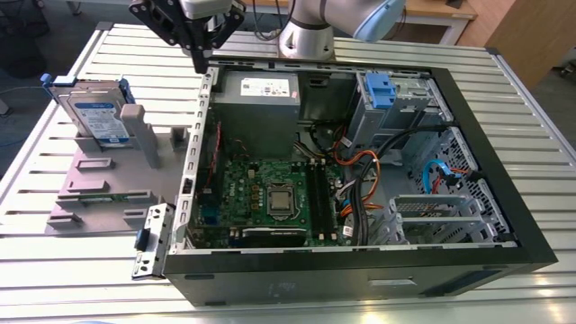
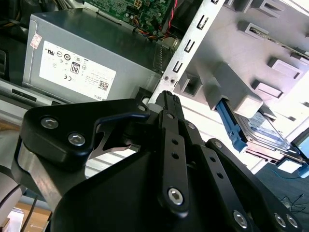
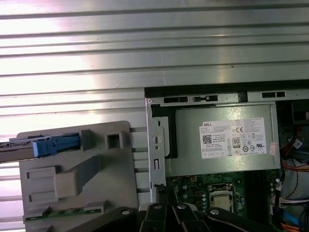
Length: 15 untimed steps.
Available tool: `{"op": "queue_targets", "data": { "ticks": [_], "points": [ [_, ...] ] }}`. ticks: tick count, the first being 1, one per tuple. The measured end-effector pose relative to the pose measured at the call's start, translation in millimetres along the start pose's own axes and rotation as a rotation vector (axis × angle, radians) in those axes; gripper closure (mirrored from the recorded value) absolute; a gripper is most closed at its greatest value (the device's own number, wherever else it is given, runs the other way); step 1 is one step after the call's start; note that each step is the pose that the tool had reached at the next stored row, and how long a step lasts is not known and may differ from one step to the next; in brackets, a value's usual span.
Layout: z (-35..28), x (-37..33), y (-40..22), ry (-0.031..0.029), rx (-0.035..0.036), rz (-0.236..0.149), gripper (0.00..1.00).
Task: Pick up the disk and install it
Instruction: 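Reach for the disk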
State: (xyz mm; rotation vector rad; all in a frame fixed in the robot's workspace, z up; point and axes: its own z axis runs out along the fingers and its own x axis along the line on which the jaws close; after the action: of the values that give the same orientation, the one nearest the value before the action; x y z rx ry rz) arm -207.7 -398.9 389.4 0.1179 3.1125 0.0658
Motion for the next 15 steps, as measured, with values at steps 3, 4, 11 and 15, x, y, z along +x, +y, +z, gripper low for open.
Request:
{"op": "queue_targets", "data": {
  "ticks": [3,4,11,15],
  "points": [
    [0.0,0.6,0.0,0.0000,-0.0001,0.000,0.89],
    [0.0,0.9,-0.1,0.0000,0.0000,0.000,0.89],
    [0.0,4.9,-0.4,0.0000,0.0000,0.000,0.89],
    [0.0,5.6,-0.4,0.0000,0.0000,0.000,0.89]
  ]
}}
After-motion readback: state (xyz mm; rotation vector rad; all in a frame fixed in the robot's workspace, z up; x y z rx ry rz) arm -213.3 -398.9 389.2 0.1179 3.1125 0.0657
